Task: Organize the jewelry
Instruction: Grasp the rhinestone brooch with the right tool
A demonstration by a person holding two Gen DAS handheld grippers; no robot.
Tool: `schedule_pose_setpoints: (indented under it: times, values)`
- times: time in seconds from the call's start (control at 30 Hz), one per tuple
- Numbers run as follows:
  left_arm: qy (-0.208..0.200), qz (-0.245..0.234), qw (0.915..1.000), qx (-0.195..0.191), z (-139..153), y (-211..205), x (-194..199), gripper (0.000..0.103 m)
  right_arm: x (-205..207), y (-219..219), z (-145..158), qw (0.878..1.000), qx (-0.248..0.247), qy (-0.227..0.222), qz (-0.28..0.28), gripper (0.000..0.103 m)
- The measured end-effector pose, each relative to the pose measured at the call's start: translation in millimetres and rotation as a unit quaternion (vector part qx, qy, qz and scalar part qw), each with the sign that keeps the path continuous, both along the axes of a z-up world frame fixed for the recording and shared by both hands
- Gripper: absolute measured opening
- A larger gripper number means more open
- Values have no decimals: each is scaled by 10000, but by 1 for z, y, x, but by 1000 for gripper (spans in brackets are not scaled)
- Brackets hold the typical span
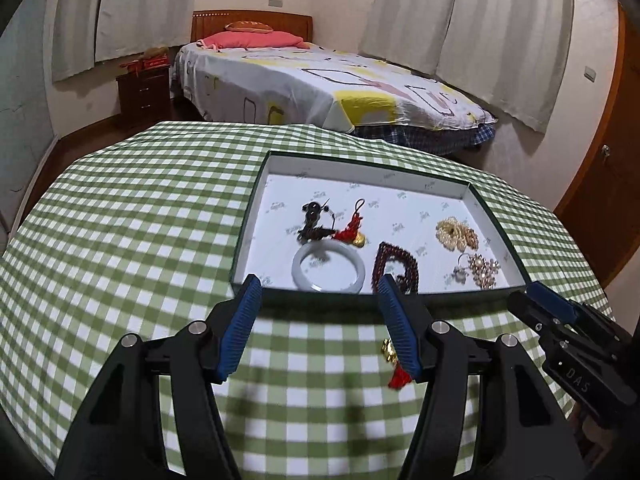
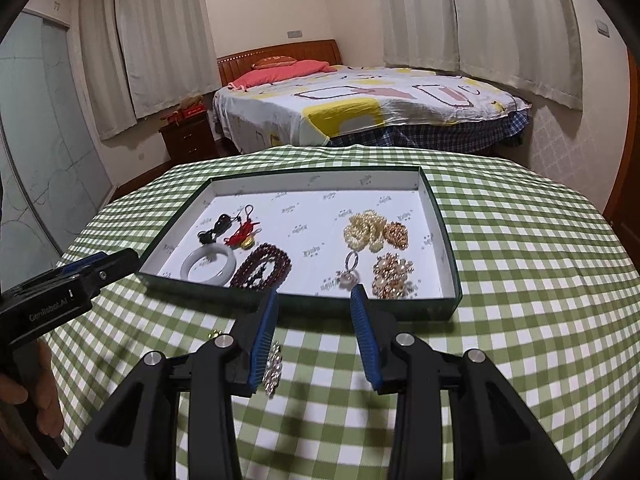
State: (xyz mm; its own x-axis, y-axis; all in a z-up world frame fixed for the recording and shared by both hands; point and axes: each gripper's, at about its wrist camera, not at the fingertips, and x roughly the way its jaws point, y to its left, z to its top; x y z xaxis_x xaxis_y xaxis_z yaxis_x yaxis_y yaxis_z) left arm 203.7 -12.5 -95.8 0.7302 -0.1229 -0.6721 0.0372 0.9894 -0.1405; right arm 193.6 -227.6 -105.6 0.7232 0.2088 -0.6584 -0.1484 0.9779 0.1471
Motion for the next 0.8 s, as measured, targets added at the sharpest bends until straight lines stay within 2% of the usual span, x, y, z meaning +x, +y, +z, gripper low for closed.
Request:
schedule_pose_setpoints:
  times: [0.37, 0.67, 0.8]
  values:
    - [93, 224, 9997, 80, -9, 21, -34, 59, -17, 16, -12, 9998, -48, 101, 156, 38]
    - [239, 283, 9993, 36, -20, 27, -37, 59, -8, 35, -37, 9979, -162, 493, 383, 38]
    - [312, 235, 9992, 24, -26, 23, -37, 59, -1, 41, -45, 9964, -231, 674, 467, 34]
